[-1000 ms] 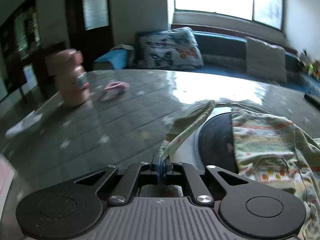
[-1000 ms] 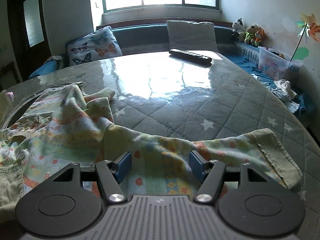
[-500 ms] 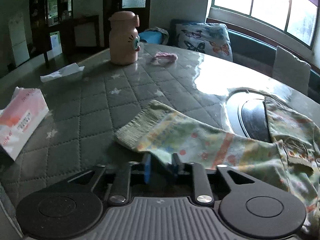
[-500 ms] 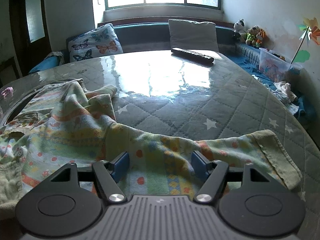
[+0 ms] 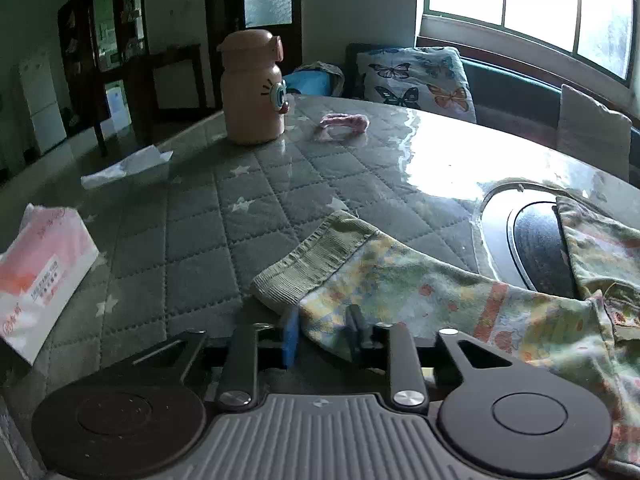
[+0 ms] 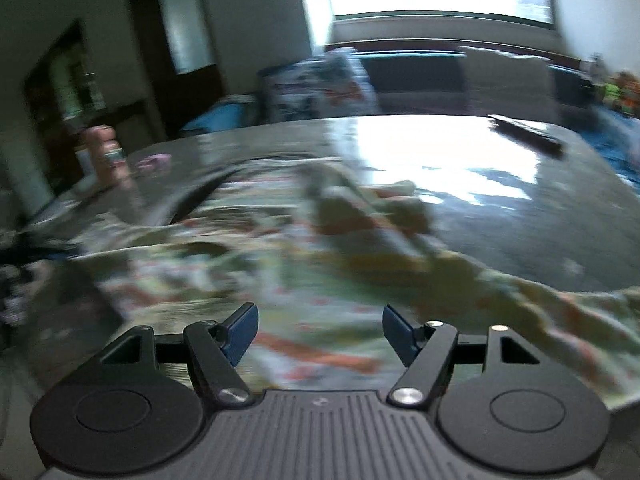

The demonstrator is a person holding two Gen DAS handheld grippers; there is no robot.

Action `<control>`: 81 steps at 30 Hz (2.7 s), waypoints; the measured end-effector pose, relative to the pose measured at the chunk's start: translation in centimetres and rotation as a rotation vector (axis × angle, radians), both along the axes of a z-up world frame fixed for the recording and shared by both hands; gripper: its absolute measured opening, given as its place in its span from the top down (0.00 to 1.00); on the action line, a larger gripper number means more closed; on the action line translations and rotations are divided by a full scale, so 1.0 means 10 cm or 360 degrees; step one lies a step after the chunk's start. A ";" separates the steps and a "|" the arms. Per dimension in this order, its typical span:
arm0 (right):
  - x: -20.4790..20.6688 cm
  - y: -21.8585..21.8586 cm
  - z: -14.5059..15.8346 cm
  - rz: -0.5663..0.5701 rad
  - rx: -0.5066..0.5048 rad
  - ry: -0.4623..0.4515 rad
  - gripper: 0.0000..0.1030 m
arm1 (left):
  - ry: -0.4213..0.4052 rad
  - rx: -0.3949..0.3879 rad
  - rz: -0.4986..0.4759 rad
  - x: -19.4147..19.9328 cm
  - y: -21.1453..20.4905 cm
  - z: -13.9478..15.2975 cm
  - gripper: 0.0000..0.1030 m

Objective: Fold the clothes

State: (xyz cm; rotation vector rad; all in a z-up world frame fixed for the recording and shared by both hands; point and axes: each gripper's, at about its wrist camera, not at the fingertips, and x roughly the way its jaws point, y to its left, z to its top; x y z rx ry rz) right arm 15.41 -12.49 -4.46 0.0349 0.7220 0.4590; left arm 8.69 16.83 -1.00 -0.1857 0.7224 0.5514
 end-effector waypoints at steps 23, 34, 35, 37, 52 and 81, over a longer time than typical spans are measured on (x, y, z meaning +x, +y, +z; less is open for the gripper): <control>-0.41 0.91 -0.12 0.0587 -0.0131 0.0010 0.93 | -0.0071 0.0015 0.0071 -0.17 0.09 0.14 0.98; -0.67 0.77 -0.06 0.0871 -0.0027 0.0126 0.83 | 0.0045 0.0092 0.0124 -0.50 0.18 0.16 0.97; -0.65 0.74 -0.04 0.0873 -0.0009 0.0134 0.82 | 0.0065 0.0108 0.0134 -0.50 0.19 0.15 0.97; -0.60 0.63 0.07 0.0852 0.0031 0.0129 0.77 | 0.0084 0.0114 0.0149 -0.51 0.23 0.14 0.97; 0.73 -0.17 0.22 0.0035 -0.0079 -0.0009 0.71 | 0.0037 0.0099 -0.0076 -0.19 -0.07 0.27 0.69; 2.12 -0.26 -0.30 -0.0239 -0.0057 0.0195 0.98 | 0.0063 0.0141 -0.0940 0.94 -1.79 0.14 0.17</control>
